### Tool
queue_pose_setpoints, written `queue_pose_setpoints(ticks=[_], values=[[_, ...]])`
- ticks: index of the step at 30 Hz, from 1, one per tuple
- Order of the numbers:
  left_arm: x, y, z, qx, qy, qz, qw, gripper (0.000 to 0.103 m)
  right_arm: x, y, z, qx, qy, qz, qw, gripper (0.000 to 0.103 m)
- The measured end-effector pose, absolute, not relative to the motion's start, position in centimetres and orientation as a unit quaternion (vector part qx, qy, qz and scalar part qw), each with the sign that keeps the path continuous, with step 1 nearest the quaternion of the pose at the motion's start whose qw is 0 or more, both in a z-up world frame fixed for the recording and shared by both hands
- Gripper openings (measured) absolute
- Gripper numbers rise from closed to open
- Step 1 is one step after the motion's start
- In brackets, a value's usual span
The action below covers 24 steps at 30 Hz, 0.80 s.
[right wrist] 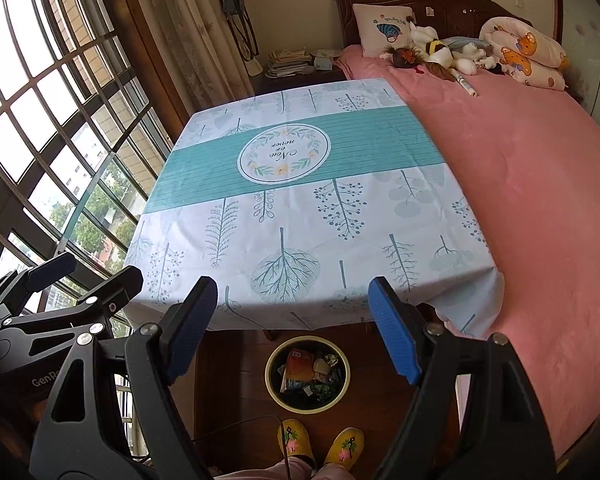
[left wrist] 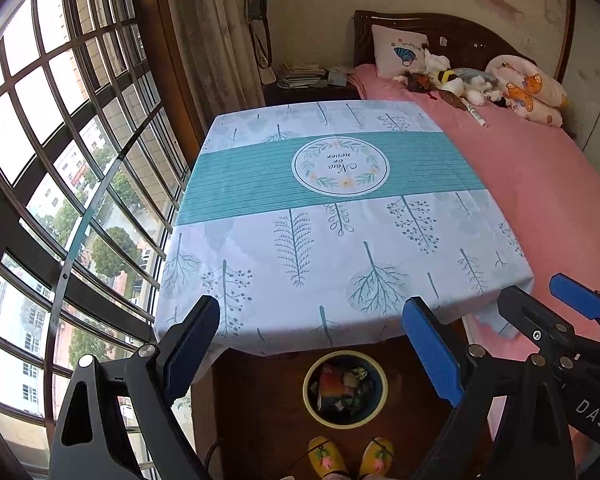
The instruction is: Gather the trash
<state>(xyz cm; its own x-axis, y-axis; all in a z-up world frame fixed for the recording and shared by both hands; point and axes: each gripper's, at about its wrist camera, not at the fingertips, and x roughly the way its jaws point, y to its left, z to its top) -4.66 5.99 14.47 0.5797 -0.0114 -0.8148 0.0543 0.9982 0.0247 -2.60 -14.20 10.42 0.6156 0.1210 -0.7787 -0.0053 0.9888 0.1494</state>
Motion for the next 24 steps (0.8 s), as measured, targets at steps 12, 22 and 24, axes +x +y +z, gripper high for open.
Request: queue_pose_setpoints(ticks=[12, 22, 24], values=[[-4.7, 5.9, 14.1, 0.023, 0.465, -0.019, 0.885, 0.093, -2.7, -14.2, 9.9, 0.070, 0.441, 0.035, 0.894, 0.076], [-5.3, 5.3, 13.9, 0.023, 0.467, -0.013, 0.884, 0.093, -3.0, -14.5, 9.7, 0.071, 0.442, 0.042, 0.893, 0.076], [-5.5, 5.0, 14.0, 0.023, 0.468, -0.011, 0.884, 0.093, -3.1, -14.7, 9.7, 0.071, 0.443, 0.043, 0.893, 0.076]])
